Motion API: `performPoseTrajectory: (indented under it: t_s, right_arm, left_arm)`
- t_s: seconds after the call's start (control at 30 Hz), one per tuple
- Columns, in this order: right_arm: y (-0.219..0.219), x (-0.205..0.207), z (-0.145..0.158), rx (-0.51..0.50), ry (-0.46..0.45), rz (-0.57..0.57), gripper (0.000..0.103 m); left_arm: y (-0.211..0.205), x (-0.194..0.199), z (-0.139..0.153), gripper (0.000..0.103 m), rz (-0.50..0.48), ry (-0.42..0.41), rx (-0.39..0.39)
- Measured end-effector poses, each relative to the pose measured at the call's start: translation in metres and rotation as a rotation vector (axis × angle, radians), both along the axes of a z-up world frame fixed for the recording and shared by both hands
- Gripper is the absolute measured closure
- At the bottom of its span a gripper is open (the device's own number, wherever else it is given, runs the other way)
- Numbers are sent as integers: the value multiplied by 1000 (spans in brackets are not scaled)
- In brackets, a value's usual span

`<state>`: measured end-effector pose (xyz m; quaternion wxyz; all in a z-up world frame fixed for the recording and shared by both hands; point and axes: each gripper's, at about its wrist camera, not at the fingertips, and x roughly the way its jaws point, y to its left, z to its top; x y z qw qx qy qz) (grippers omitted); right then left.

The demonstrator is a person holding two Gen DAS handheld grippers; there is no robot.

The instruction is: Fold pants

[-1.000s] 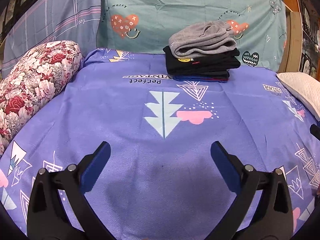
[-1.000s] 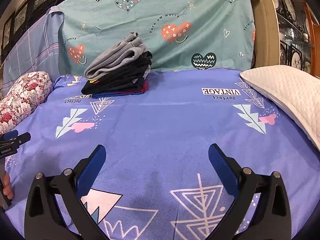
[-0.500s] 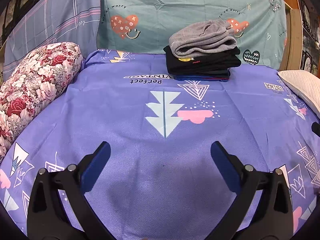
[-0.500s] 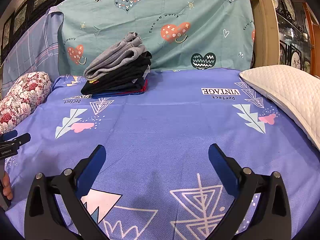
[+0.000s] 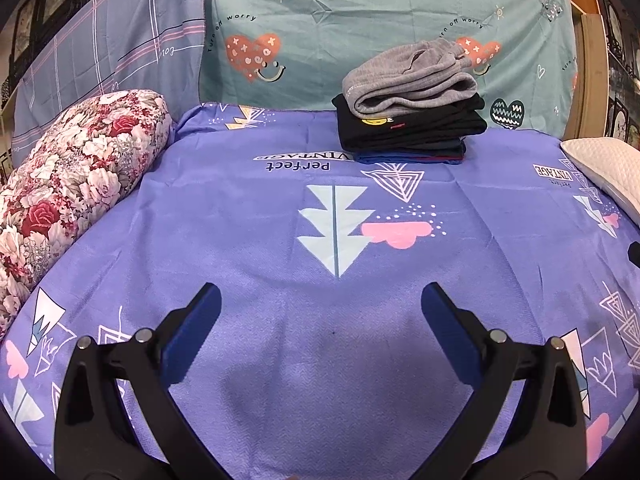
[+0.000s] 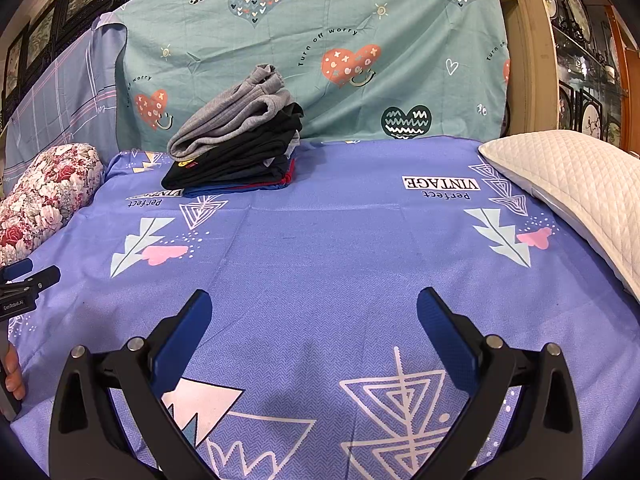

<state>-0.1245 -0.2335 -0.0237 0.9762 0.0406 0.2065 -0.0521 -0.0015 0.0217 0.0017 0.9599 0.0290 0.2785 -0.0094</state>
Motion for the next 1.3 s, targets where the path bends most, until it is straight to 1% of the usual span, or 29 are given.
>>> performPoseTrajectory:
  t_s: [0.13,0.7,0.93,1.1,1.3]
  right_arm:
    - [0,0,0,0,0,0,1]
    - [0,0,0,0,0,1,1]
    - [-1,0,0,0,0,1,1]
    - [-1,0,0,0,-1,1,1]
    - [-1,1,0,0,0,2,1]
  left_arm:
    - [1,0,-1,2,1,5,-5]
    - [-6,-2,-1,2,-6,-10,32]
    - [-5,-2,0,2,-23,-8,20]
    - [-11,-6,0,2,-21,-30,58]
    - [-8,-2,-1,2,-12,-12,48]
